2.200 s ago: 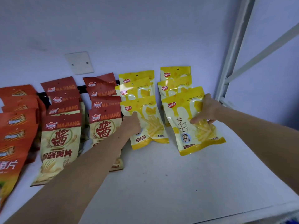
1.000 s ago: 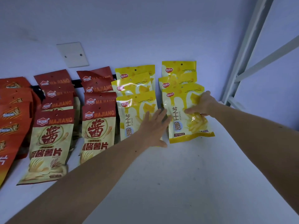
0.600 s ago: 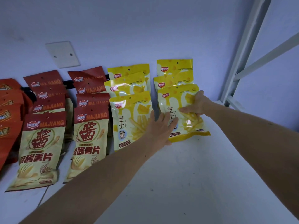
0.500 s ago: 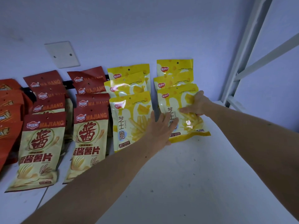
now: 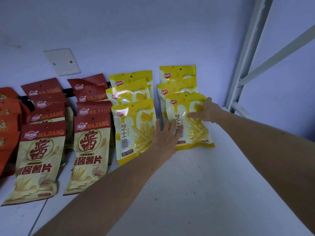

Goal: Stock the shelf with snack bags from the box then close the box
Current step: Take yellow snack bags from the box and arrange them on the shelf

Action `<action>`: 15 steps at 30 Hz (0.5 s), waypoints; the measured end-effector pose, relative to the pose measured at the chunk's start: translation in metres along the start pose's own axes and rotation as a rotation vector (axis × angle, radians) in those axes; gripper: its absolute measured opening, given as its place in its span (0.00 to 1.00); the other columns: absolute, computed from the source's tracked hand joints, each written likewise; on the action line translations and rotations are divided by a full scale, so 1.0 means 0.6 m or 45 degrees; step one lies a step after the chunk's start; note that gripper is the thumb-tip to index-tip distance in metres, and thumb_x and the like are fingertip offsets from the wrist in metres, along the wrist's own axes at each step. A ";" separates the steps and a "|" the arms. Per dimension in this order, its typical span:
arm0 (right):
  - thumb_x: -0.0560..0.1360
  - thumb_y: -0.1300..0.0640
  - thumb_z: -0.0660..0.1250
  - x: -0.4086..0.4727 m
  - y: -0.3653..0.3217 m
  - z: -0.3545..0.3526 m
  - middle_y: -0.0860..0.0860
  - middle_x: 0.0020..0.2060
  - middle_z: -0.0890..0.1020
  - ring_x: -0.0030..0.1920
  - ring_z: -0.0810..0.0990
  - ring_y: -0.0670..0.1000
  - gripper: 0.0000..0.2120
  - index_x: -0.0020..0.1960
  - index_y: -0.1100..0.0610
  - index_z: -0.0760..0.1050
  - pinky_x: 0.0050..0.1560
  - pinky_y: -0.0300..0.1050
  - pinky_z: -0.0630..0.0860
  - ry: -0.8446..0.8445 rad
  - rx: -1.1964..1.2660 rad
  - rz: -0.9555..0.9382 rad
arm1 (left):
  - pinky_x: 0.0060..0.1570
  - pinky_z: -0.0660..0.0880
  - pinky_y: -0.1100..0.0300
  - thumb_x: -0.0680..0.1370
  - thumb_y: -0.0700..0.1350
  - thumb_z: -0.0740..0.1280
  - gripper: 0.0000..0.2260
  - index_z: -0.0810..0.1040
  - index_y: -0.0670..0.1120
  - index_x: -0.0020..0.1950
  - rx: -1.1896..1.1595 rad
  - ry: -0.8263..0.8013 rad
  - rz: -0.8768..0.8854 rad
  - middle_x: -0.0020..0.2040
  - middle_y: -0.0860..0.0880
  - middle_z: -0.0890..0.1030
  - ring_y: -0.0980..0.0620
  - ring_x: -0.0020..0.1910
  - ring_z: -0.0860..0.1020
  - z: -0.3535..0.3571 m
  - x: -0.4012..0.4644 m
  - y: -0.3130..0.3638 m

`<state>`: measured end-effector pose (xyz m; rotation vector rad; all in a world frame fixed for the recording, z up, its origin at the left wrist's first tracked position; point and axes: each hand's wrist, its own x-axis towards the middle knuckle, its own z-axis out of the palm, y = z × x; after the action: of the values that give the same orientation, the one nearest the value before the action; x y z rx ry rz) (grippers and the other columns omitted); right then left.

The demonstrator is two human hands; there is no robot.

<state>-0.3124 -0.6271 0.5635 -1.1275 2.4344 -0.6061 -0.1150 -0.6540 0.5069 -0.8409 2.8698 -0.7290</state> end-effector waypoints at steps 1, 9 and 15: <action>0.71 0.40 0.71 -0.003 0.001 0.000 0.61 0.66 0.70 0.64 0.72 0.61 0.51 0.75 0.64 0.44 0.60 0.53 0.75 -0.006 -0.001 0.000 | 0.70 0.52 0.35 0.75 0.60 0.67 0.44 0.45 0.45 0.78 0.003 -0.006 -0.001 0.77 0.40 0.49 0.38 0.76 0.52 -0.002 -0.003 0.000; 0.69 0.45 0.74 -0.021 -0.003 0.018 0.59 0.65 0.71 0.62 0.74 0.60 0.51 0.75 0.64 0.45 0.52 0.50 0.75 -0.062 0.036 -0.004 | 0.70 0.50 0.34 0.75 0.60 0.66 0.43 0.44 0.46 0.79 0.000 -0.066 -0.038 0.78 0.41 0.50 0.38 0.76 0.51 -0.012 -0.015 0.001; 0.68 0.50 0.76 -0.029 -0.004 0.033 0.60 0.63 0.71 0.59 0.75 0.60 0.46 0.72 0.65 0.51 0.51 0.52 0.79 -0.058 -0.022 -0.055 | 0.70 0.50 0.33 0.76 0.59 0.65 0.39 0.48 0.46 0.78 0.032 -0.083 -0.044 0.77 0.40 0.54 0.39 0.75 0.55 0.000 -0.028 0.008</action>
<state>-0.2906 -0.6193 0.5513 -1.1911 2.3868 -0.5669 -0.1033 -0.6415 0.5036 -0.8964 2.7897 -0.7249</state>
